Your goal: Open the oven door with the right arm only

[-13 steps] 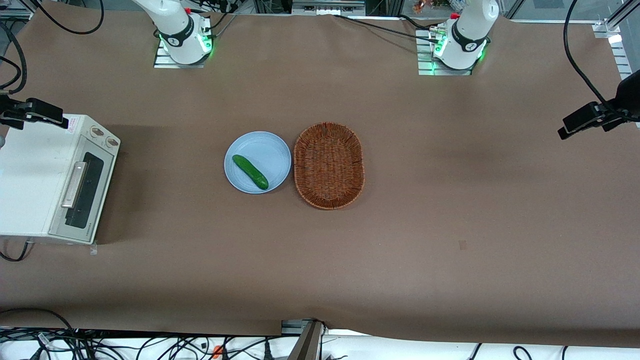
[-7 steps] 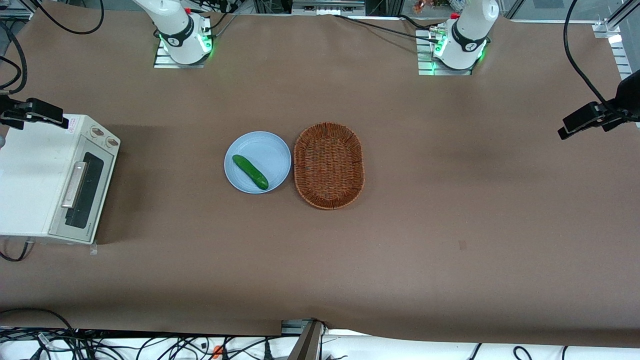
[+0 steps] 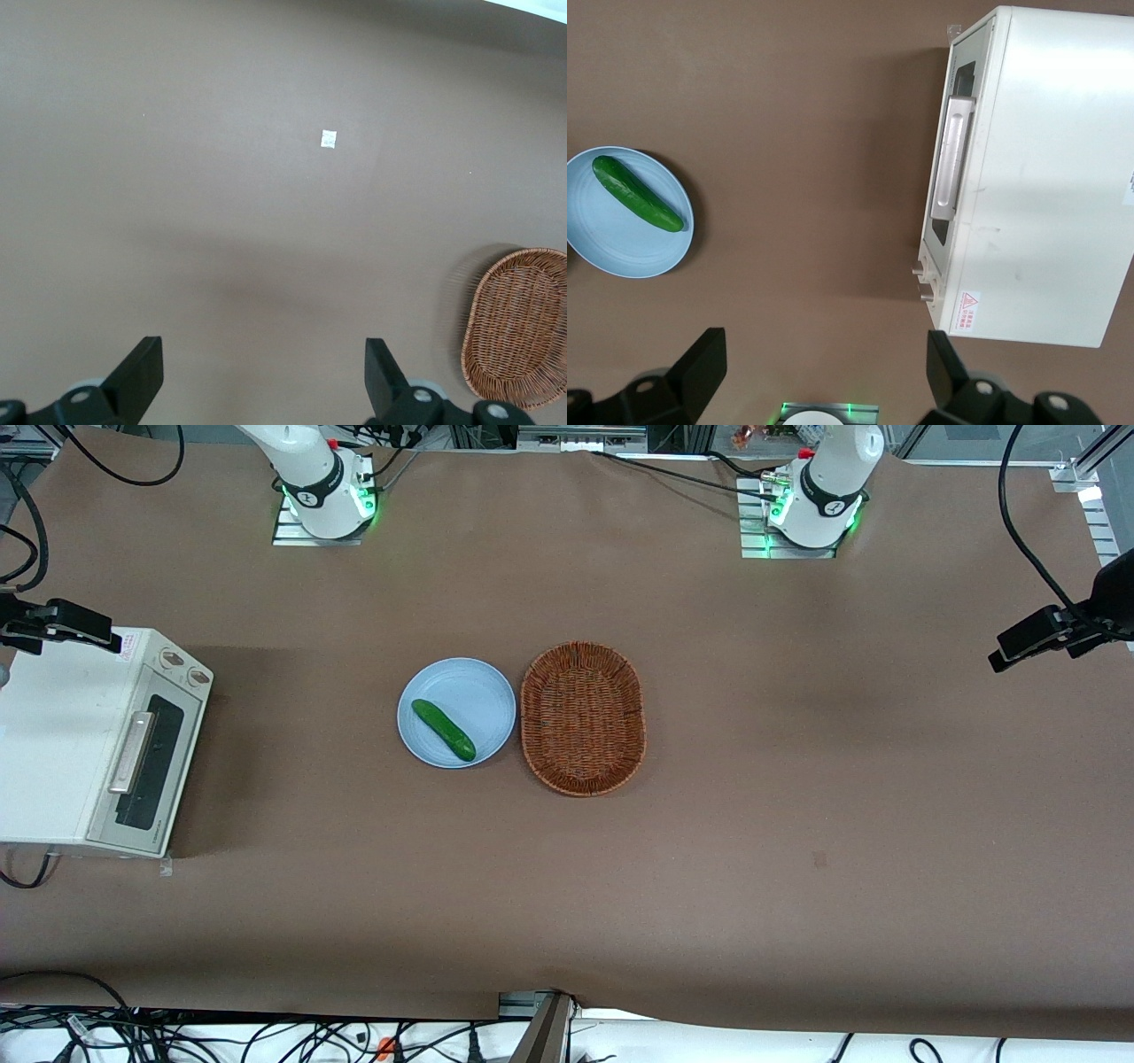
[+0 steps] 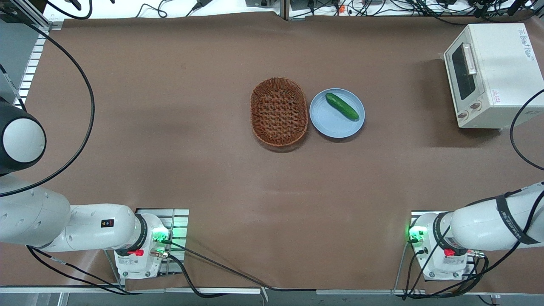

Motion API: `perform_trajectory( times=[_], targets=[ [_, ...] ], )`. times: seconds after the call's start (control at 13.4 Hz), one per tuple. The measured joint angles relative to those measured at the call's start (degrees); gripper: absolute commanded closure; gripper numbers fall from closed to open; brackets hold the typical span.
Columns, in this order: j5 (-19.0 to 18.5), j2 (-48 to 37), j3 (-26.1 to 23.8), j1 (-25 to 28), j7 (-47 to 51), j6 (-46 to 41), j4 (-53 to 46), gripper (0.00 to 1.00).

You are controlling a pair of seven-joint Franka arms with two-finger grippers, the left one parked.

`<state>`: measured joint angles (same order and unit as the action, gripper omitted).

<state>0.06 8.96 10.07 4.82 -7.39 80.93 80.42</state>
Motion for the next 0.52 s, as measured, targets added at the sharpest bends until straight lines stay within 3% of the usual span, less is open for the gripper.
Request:
perform_trajectory(
  times=[0.15, 0.52],
  targets=[
    [-0.3, 0.0, 0.0, 0.0, -0.1, 0.0, 0.0, 0.00],
    [-5.1, 0.0, -0.4, 2.5, -0.2, -0.1, 0.1, 0.00]
  ],
)
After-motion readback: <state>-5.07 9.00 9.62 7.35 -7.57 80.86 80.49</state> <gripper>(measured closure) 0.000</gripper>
